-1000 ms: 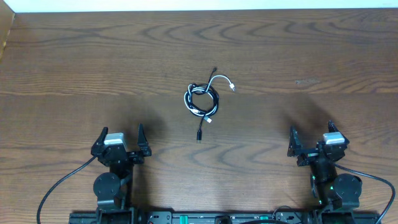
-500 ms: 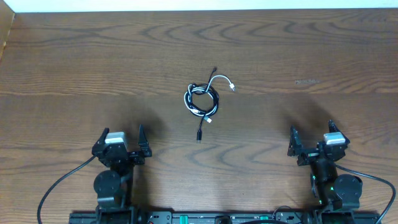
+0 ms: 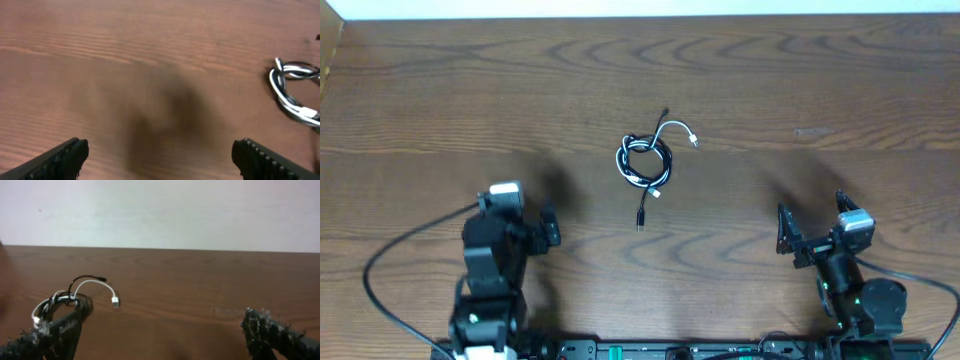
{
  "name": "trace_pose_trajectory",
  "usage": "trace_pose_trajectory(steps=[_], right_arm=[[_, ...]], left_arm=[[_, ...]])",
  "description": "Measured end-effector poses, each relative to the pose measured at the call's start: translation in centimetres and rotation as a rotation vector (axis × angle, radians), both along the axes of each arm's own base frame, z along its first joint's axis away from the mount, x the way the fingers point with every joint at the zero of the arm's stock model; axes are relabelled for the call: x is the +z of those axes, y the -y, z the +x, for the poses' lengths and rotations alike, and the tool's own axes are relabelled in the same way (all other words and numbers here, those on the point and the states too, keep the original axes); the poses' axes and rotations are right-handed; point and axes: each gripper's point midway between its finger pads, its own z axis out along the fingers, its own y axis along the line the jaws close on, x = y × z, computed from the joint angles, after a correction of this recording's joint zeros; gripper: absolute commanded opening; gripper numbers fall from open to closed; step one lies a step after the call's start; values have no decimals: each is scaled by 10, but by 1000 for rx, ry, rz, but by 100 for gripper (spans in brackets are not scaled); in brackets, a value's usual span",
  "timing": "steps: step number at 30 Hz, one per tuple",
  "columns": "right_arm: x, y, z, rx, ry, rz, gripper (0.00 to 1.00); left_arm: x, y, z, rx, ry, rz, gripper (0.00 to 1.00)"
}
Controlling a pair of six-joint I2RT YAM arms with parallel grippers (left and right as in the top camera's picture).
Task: Untangle cables
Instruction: 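Raise both arms and move the left gripper down onto the cable bundle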
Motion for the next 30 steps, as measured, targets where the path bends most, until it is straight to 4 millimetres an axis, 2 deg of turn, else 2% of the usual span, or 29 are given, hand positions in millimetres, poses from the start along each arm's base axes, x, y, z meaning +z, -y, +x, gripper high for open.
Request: trace_pose_trajectory(steps=[4,7,12,17,20,24,26,28,30], right_arm=[[12,0,8,3,-57,3,99],[36,-3,21,17,-91,3,99],[74,-11,48,61,-199,10,99],[92,-19,72,115,-388,-5,99],[103,-24,86,149,-467,-21,99],[117,-30,103,193,-568,-23,99],[124,-37,118,237,-601,-22,99],[121,-42,125,275,-662,-15,99],[116,-47,140,306,-681,-3,99]], left_arm=[[19,0,8,0,-110,-6,97],[36,-1,15,0,-154,-9,97],[76,4,31,-20,-110,-32,97],[97,10,39,-35,-135,-76,97],[109,17,54,-62,-167,-114,97],[116,30,71,-84,-294,-215,97],[119,38,90,-103,-345,-266,97],[117,51,105,-146,-366,-326,97],[125,74,131,-247,-317,-421,97]])
